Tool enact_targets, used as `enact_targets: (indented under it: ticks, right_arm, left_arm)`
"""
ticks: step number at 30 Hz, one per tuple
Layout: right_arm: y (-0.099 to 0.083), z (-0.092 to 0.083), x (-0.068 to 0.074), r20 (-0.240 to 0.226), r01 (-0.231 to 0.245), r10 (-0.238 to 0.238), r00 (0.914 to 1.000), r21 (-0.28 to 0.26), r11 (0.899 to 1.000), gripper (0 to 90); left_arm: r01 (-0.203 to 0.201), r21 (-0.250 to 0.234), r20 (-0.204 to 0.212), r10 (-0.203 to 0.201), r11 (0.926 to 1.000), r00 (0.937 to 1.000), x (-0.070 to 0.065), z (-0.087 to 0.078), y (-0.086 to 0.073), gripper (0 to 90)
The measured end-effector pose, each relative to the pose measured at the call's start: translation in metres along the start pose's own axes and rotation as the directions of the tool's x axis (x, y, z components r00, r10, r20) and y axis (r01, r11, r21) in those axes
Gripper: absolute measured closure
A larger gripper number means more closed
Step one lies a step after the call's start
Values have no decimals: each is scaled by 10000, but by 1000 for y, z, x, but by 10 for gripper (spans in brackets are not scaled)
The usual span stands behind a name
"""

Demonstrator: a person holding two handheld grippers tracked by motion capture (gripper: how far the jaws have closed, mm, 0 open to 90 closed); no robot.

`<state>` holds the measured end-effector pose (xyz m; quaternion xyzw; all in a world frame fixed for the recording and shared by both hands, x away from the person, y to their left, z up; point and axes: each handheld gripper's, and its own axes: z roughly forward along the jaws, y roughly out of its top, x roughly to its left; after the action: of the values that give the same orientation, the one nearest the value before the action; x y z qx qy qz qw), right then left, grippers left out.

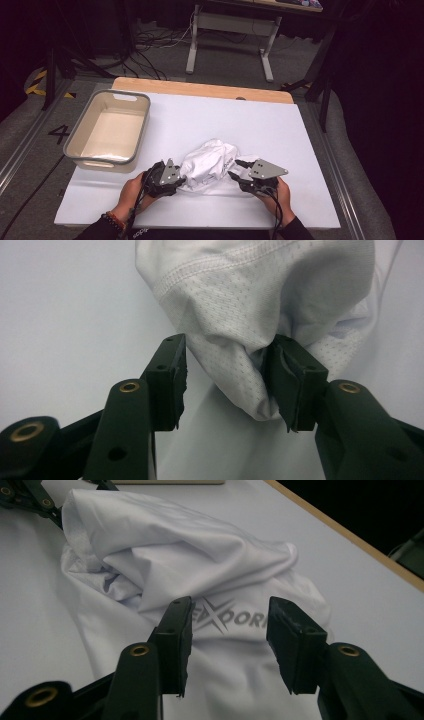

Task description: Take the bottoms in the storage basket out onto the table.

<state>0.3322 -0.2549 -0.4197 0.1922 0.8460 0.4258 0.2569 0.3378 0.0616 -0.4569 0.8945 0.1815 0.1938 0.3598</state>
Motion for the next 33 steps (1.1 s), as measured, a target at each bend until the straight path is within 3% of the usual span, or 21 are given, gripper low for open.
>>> enact_targets:
  ticks: [2,4,5,7,9,11,14,15,17,20,21,24,26,29,30,31,33]
  right_arm:
    - [4,11,1,-309,208,-202,9993,207,9996,535]
    - [9,26,3,-486,430,-397,9980,681,9968,452]
    - [9,26,3,-486,430,-397,9980,681,9968,452]
    - [11,33,3,-714,357,-304,9970,736,9966,502]
    - [13,39,5,-940,574,-493,9943,858,9947,638]
    - [14,43,8,-892,821,-735,9933,966,9919,840]
    - [16,42,6,-655,730,-679,9955,784,9942,897]
    - [16,38,3,-450,525,-498,9977,606,9968,897]
    - [16,35,1,-350,392,-376,9987,468,9981,898]
    - [18,24,-6,-32,-26,26,10000,-16,10000,898]
    - [19,19,-9,-55,-221,220,9997,-253,9994,888]
    - [21,16,-8,-210,-40,35,9998,-235,9997,842]
    - [23,13,-5,4,189,-189,9998,-231,9996,895]
    - [24,8,-7,27,-142,144,9999,-586,9982,900]
    - [24,7,-9,-97,-385,380,9992,-691,9969,807]
    - [24,7,-9,-97,-385,380,9992,-691,9969,807]
    - [22,10,-9,-287,-700,684,9972,-626,9956,547]
  left_arm:
    - [-17,42,10,17,10000,10000,-1,0,0,523]
    - [44,81,38,-45,10000,10000,-1,0,0,529]
    - [44,81,38,-45,10000,10000,-1,0,0,530]
    - [2,38,129,-3,10000,9999,-1,1,0,543]
    - [-30,22,158,30,10000,9999,-1,2,1,553]
    - [-48,62,139,47,10000,9999,-2,1,1,557]
    - [-44,78,186,43,10000,9998,-2,1,2,583]
    - [-79,100,192,77,9999,9998,-1,0,2,652]
    - [-245,-53,86,245,9997,9997,-1,-2,3,685]
    - [-266,-367,-8,266,9990,9996,2,-8,5,832]
    - [-204,-416,-88,200,9989,9998,3,-9,5,846]
    - [-203,-621,-238,188,9979,9995,5,-13,6,857]
    - [-106,-683,-259,89,9976,9996,7,-16,7,859]
    - [-175,-785,-387,145,9968,9991,9,-21,8,860]
    - [-145,-908,-432,106,9958,9990,11,-23,7,860]
    - [-64,-1018,-517,11,9948,9987,12,-25,7,860]
    - [30,-1113,-574,-95,9938,9983,14,-28,6,860]
